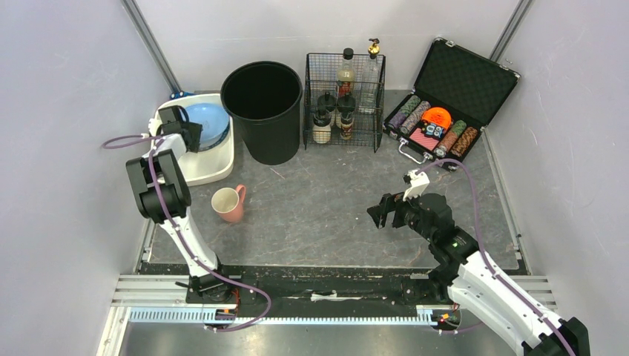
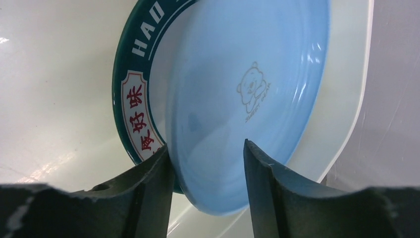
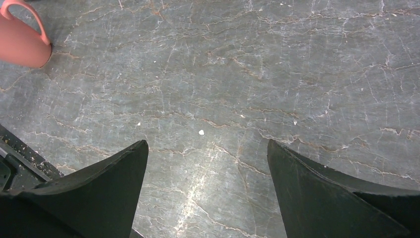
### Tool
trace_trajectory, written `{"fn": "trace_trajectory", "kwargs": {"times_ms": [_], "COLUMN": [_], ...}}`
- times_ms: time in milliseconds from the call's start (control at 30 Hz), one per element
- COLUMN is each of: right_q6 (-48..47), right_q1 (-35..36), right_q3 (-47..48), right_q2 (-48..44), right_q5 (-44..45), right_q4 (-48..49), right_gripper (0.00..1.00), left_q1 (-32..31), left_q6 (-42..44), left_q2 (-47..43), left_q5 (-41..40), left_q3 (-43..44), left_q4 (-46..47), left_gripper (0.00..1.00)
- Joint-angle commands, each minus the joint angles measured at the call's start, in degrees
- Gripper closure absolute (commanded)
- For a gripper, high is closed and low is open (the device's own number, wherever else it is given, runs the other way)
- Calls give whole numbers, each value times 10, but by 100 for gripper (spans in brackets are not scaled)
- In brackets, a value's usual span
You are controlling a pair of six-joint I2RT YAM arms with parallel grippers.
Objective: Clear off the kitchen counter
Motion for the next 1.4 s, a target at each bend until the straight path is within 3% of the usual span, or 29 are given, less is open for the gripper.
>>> {"fn": "trace_trajectory", "kwargs": {"times_ms": [0,367,433,733,1367], "right_q6": [4,17,19,24,3], "right_q1": [0,0,-1,0,-1], "right_q3": [2,2,0,-13,-14], "right_q2": [-11,-27,-29,-44,-68], "right_q5": [-10,-42,-45,-51,-55], "right_q4": [21,11,13,10,-15], "right_gripper": [8,8,8,7,7], "left_q1": [-5,-10,-10,-10,-39], "left_q6": [9,47,54,110,203], "left_q2": [1,-45,-57,-112,-327], "left_q5": [10,37,37,37,53], "left_q3": [21,9,7,-8,-117], "left_q4": [-9,-49,-62,-120,-190], "left_gripper": [41,35,29,19,18]}}
